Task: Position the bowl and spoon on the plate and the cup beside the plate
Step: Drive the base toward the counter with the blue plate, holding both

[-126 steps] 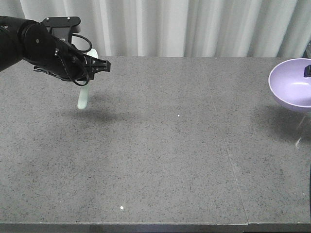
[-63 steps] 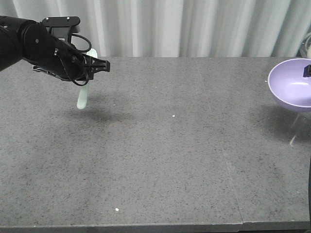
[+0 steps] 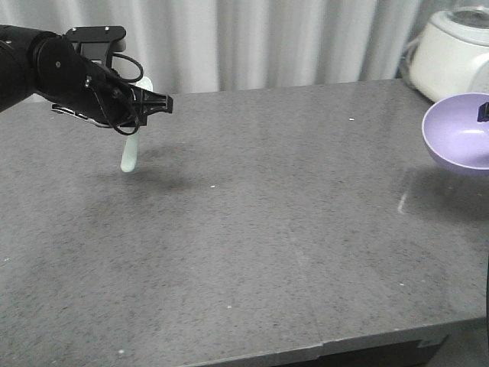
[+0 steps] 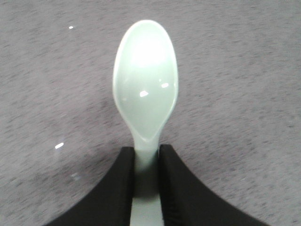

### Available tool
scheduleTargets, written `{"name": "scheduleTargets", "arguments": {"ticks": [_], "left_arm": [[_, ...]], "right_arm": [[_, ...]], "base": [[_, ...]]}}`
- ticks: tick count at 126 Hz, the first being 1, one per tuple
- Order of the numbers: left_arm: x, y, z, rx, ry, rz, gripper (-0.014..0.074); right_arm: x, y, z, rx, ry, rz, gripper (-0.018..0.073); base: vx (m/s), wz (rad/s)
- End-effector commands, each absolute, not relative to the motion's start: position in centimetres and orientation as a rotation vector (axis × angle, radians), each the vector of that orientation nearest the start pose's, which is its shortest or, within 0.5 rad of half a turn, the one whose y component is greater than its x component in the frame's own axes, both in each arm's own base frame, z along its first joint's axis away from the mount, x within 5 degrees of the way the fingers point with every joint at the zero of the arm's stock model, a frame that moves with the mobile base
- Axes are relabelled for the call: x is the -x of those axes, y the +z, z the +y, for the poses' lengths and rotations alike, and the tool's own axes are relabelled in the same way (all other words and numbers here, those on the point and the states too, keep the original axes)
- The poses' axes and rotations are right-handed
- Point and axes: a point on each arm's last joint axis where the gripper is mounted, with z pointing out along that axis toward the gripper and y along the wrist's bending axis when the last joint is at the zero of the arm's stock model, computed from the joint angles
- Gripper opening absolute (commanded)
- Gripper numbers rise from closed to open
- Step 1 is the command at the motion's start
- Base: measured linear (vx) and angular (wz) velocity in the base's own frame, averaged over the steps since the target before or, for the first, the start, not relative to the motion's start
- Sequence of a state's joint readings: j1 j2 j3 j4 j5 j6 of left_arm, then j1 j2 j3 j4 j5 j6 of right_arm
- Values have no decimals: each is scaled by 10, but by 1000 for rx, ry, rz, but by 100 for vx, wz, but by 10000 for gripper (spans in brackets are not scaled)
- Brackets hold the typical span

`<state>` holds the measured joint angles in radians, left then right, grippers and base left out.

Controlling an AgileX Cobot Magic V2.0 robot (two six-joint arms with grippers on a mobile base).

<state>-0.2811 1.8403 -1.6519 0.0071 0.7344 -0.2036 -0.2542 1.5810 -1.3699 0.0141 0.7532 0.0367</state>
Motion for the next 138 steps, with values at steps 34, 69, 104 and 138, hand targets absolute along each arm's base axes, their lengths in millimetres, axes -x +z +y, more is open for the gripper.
{"name": "scheduleTargets", "arguments": {"ticks": [34, 69, 104, 138], "left_arm": [[-403, 351, -117, -90, -259, 2269, -6], [-403, 351, -117, -90, -259, 2269, -6], [-403, 351, -117, -90, -259, 2269, -6], [-403, 351, -117, -90, -259, 2269, -6]], "right_arm": [[-336, 353, -88, -334, -106, 2299, -7], [-336, 353, -88, -334, -106, 2299, -7], [-336, 353, -88, -334, -106, 2299, -7], [-336, 353, -88, -335, -105, 2299, -7]], "base": [[2, -35], [-3, -37], [-6, -43], [-7, -45]]}}
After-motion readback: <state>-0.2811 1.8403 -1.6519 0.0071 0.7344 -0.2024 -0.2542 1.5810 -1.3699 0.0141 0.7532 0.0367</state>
